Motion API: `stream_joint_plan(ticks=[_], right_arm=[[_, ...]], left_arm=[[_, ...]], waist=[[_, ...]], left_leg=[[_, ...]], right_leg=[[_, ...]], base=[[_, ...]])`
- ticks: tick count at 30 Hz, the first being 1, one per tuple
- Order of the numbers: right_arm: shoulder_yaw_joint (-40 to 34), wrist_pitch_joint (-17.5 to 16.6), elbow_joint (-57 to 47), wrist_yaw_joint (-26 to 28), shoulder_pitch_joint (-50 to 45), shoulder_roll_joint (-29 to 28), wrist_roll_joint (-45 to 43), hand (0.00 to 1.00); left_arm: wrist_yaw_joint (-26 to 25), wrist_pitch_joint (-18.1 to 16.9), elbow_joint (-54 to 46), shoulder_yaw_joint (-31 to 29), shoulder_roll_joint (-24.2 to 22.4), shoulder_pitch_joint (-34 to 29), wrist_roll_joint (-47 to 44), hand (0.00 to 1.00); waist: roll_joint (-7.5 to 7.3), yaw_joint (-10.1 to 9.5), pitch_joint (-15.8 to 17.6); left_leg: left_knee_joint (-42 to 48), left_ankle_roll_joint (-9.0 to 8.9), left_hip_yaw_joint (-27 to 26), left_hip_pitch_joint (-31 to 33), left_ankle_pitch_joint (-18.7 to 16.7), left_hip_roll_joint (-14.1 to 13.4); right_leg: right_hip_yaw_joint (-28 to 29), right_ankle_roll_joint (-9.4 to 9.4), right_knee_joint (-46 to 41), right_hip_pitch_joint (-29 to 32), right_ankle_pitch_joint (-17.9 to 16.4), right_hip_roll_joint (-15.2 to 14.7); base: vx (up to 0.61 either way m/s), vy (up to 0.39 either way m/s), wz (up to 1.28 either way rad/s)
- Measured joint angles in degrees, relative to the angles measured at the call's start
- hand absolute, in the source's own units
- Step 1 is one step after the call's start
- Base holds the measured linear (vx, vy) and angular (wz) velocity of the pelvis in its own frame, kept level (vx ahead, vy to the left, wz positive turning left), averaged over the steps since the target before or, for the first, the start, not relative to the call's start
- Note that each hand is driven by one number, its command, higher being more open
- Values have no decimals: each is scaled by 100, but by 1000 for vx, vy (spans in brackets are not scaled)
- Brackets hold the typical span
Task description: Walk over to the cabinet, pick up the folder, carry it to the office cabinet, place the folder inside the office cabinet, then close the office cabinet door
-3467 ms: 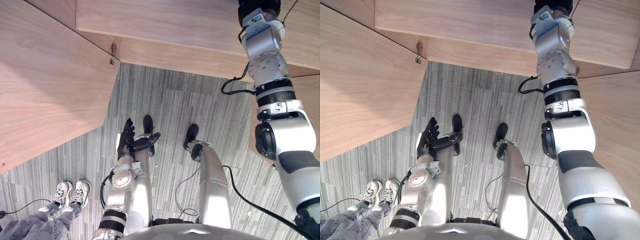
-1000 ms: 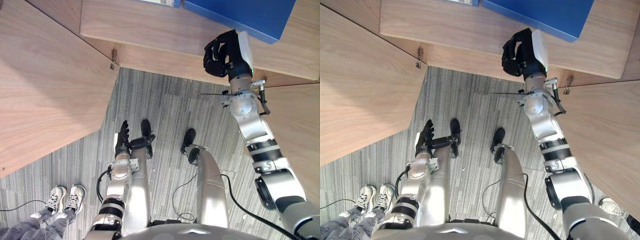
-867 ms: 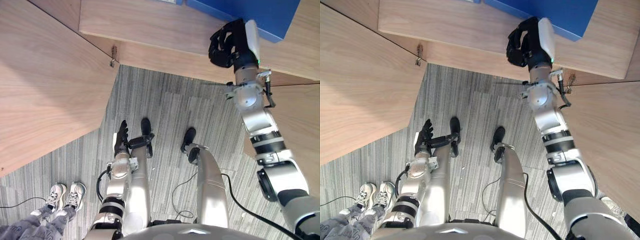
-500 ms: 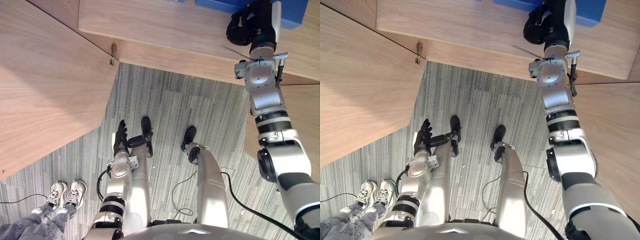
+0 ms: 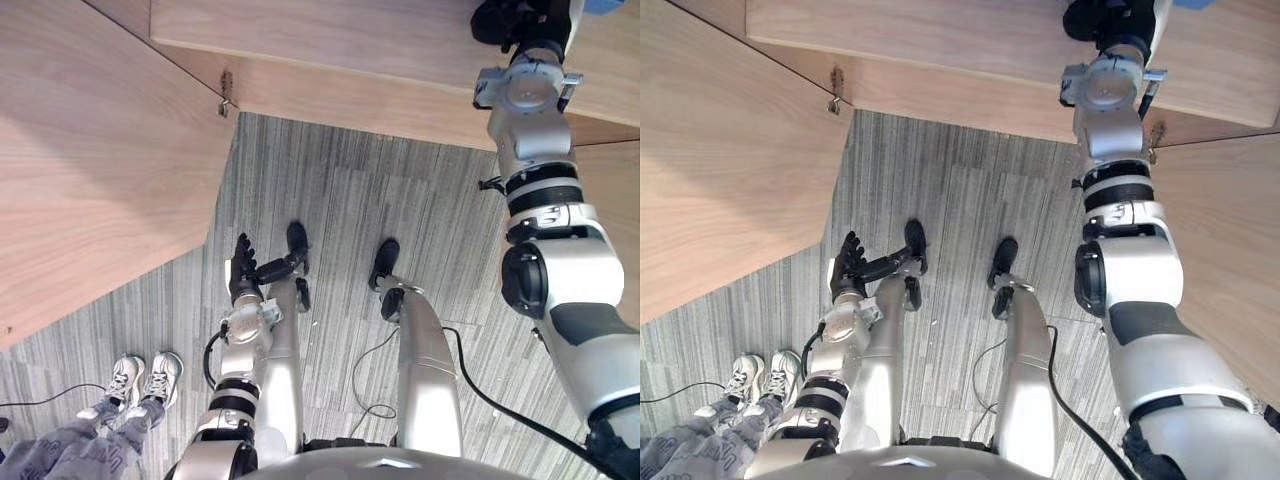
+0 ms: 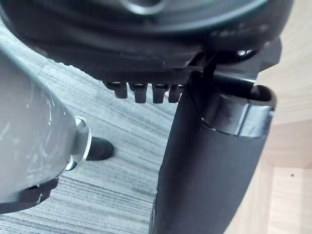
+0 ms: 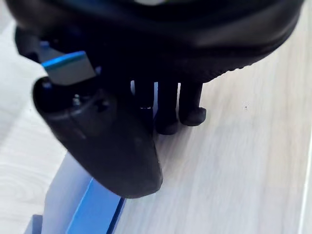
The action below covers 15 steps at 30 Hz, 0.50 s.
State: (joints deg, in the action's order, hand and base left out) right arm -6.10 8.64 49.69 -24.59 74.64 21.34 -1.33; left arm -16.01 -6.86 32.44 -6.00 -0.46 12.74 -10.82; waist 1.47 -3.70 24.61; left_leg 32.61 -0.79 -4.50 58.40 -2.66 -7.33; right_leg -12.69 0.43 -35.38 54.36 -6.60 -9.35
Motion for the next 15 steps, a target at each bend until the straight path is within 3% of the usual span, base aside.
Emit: stream_joint_plan(ticks=[8, 11, 15], right_arm=[[-165, -62, -671, -103, -259, -394, -535, 0], [-162, -185, -1583, -104, -1073, -723, -546, 0], [235, -499, -3017, -61, -2838, -1128, -514, 0]], left_arm=[[13, 59, -5, -18, -77, 112, -99, 100], [20, 155, 3, -23, -162, 221, -96, 100], [75, 201, -2, -24, -156, 220, -73, 100]], waist=[[38, 30, -18], [39, 27, -18], [43, 48, -33]], left_leg=[[71, 9, -37, -20, 76, -82], [125, -26, -43, -280, 12, -120], [128, -29, -126, -763, -175, -166]], right_leg=[[30, -37, -48, 14, 28, 70], [27, -55, -44, -268, -5, 99], [94, -60, 2, -726, -93, 134]], base=[[-8, -23, -4], [4, 1, -2], [-11, 0, -9]])
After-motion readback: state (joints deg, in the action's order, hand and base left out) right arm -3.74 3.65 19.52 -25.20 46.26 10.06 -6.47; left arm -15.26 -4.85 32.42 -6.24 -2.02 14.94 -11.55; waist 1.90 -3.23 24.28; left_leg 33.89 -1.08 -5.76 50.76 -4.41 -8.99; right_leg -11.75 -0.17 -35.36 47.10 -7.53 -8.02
